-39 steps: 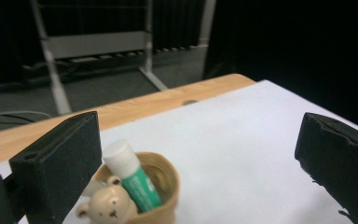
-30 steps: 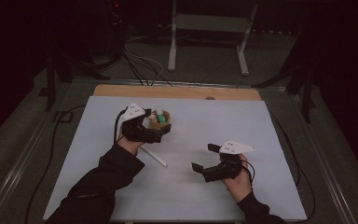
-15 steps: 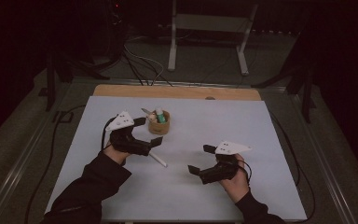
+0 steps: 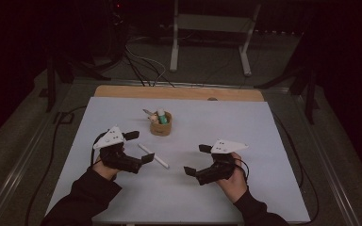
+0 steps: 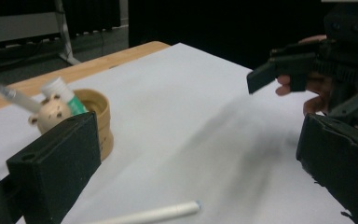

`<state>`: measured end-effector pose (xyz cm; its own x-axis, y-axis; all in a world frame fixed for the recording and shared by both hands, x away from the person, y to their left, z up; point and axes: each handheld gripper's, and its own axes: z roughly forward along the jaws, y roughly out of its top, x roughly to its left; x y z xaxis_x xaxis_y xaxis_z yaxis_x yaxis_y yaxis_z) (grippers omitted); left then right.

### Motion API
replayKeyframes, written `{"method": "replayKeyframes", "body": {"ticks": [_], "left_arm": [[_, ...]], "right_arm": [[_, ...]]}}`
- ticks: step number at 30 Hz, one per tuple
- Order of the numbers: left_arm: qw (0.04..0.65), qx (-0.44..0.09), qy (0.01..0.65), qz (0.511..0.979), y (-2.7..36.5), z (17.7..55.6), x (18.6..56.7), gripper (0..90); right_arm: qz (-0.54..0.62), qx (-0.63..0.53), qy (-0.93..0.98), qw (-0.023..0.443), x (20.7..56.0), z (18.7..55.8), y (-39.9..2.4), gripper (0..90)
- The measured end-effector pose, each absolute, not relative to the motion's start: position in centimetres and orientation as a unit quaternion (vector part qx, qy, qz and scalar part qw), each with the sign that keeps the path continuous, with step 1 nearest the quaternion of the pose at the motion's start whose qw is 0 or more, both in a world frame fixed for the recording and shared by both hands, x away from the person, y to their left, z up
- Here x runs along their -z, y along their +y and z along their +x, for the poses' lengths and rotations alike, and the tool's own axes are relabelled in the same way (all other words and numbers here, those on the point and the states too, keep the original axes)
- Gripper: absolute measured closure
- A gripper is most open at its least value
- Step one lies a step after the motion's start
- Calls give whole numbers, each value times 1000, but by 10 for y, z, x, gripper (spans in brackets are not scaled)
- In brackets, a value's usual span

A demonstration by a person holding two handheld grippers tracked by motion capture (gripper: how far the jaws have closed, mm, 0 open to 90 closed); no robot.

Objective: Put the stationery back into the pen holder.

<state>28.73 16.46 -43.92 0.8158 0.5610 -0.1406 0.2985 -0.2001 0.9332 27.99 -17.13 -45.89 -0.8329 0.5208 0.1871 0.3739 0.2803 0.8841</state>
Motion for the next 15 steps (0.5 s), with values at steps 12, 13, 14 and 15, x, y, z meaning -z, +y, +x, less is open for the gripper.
{"method": "replayKeyframes", "body": {"ticks": [12,13,14,15], "left_arm": [[567,-128,293,759,181,276,455,5],[567,-128,294,759,181,275,456,5],[567,-129,294,759,181,274,456,5],[566,-127,295,759,181,273,457,5]], "right_arm": [[259,-522,809,78,463,286,-149,0],[263,-519,810,71,463,287,-147,0],[270,-514,812,64,464,288,-144,0],[273,-513,812,61,465,288,-142,0]]}}
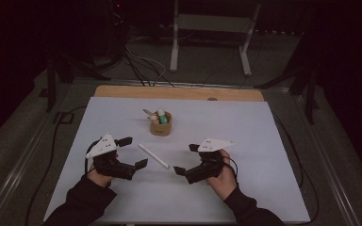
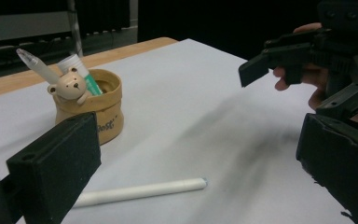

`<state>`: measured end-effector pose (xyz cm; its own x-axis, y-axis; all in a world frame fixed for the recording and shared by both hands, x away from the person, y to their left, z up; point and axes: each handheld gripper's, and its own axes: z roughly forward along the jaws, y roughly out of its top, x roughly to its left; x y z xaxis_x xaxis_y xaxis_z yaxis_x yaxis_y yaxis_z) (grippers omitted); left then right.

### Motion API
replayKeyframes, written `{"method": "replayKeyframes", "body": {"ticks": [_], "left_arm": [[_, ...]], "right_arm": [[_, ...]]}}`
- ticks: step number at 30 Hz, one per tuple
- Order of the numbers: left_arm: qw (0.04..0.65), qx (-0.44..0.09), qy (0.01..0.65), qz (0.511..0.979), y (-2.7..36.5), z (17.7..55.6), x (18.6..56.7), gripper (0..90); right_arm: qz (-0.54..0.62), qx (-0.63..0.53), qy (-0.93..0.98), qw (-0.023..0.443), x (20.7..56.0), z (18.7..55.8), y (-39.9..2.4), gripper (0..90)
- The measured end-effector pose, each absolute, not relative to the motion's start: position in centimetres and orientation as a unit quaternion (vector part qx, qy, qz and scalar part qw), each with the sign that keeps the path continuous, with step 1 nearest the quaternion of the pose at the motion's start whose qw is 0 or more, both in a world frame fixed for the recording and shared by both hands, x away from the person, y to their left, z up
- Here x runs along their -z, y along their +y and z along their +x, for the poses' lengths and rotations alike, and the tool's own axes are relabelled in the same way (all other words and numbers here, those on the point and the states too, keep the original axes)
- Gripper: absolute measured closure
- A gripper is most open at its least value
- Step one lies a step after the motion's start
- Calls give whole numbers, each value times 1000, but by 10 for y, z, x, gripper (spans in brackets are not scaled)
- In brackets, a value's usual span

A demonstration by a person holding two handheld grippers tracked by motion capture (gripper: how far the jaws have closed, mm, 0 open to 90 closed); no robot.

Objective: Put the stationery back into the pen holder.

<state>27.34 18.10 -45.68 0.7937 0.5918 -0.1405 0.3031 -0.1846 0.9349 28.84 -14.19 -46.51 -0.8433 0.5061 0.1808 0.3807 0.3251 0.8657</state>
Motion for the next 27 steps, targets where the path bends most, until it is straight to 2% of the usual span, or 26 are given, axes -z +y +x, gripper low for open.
{"method": "replayKeyframes", "body": {"ticks": [12,14,16,22,27], "left_arm": [[572,-140,316,744,191,277,461,5],[570,-140,317,745,191,277,462,5],[568,-139,318,746,191,277,463,5],[569,-136,321,745,191,278,465,5],[568,-134,323,745,191,278,466,5]], "right_arm": [[278,-480,830,57,487,296,-108,0],[285,-474,831,59,490,297,-103,59],[287,-467,834,61,494,299,-99,62],[294,-444,843,76,499,303,-88,197],[296,-431,849,79,501,305,-83,271]]}}
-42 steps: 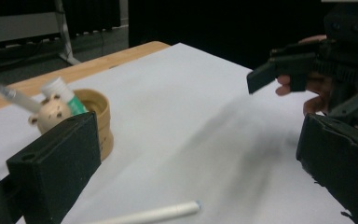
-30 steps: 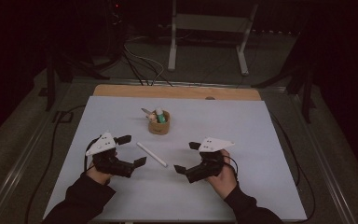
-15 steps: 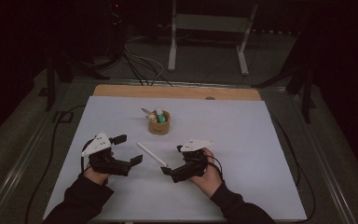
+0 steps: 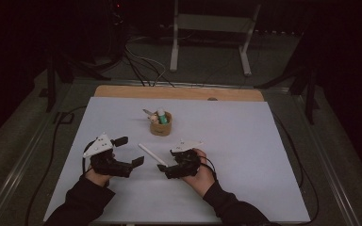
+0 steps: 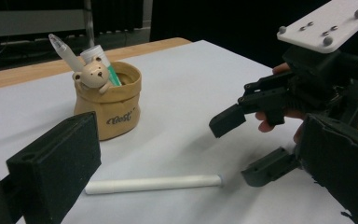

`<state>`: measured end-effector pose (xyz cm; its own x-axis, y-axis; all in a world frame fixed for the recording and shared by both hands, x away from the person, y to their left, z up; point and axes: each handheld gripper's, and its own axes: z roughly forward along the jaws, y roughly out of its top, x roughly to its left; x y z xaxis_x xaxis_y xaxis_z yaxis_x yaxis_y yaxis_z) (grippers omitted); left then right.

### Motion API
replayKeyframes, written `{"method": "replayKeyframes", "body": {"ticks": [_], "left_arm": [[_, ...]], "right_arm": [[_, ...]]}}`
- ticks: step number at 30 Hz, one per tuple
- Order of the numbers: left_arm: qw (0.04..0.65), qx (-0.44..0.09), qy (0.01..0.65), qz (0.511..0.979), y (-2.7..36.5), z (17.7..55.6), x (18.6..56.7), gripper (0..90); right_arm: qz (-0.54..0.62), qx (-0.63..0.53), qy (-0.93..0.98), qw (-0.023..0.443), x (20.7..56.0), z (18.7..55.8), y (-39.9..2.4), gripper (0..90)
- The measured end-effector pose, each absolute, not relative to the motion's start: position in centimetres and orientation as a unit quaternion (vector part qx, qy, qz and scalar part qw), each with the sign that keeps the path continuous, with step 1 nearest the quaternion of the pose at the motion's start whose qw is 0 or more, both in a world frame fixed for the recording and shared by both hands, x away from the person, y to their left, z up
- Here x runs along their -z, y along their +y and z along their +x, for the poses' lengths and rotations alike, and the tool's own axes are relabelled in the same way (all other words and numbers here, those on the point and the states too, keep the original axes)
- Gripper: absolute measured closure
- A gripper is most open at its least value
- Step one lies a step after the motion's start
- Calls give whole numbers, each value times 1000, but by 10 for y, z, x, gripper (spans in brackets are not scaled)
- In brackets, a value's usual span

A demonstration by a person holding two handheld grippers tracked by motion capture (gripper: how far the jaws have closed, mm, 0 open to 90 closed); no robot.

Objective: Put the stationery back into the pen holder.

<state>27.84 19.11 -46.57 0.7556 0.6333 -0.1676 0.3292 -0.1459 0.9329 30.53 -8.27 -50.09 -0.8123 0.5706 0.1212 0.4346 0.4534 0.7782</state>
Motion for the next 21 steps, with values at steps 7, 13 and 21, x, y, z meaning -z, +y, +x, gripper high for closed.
{"method": "replayKeyframes", "body": {"ticks": [7,13,21], "left_arm": [[567,-133,323,746,190,278,466,5],[566,-133,323,747,189,279,467,5],[564,-132,322,749,189,279,467,5]], "right_arm": [[291,-395,867,86,507,311,-71,417],[294,-375,875,85,512,317,-66,527],[290,-350,885,96,517,320,-56,607]]}}
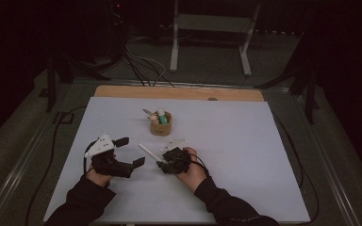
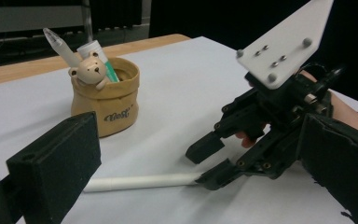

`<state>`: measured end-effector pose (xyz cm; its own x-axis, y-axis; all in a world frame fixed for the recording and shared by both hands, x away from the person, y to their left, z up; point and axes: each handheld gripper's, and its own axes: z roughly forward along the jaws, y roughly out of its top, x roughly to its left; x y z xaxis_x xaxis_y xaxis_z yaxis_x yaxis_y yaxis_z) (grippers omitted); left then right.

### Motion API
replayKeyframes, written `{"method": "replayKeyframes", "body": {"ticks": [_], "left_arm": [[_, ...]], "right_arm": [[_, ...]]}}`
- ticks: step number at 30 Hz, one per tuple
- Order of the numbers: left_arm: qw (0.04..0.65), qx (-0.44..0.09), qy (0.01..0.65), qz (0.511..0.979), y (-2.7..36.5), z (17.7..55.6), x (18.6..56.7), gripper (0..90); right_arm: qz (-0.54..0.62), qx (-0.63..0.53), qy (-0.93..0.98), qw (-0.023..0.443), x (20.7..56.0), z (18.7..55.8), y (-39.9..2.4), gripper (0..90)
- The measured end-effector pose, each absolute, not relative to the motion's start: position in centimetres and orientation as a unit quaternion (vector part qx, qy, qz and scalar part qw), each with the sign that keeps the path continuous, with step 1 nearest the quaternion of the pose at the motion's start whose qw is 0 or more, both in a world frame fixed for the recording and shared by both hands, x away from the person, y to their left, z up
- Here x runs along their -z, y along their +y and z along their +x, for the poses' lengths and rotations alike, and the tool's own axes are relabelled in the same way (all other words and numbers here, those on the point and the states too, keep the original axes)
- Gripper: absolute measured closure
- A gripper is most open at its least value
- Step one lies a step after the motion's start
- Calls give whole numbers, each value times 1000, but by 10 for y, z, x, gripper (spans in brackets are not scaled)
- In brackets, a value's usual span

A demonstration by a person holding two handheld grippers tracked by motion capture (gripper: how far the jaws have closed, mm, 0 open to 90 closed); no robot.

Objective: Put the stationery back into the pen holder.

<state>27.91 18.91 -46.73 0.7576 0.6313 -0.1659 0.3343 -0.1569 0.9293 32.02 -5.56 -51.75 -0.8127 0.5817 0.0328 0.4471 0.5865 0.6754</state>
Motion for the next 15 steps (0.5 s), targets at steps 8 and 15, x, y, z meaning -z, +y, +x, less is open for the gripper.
{"method": "replayKeyframes", "body": {"ticks": [8,15], "left_arm": [[562,-132,322,751,189,280,468,5],[560,-134,321,752,188,280,468,5]], "right_arm": [[289,-325,895,102,526,323,-51,679],[291,-318,895,112,525,322,-49,776]]}}
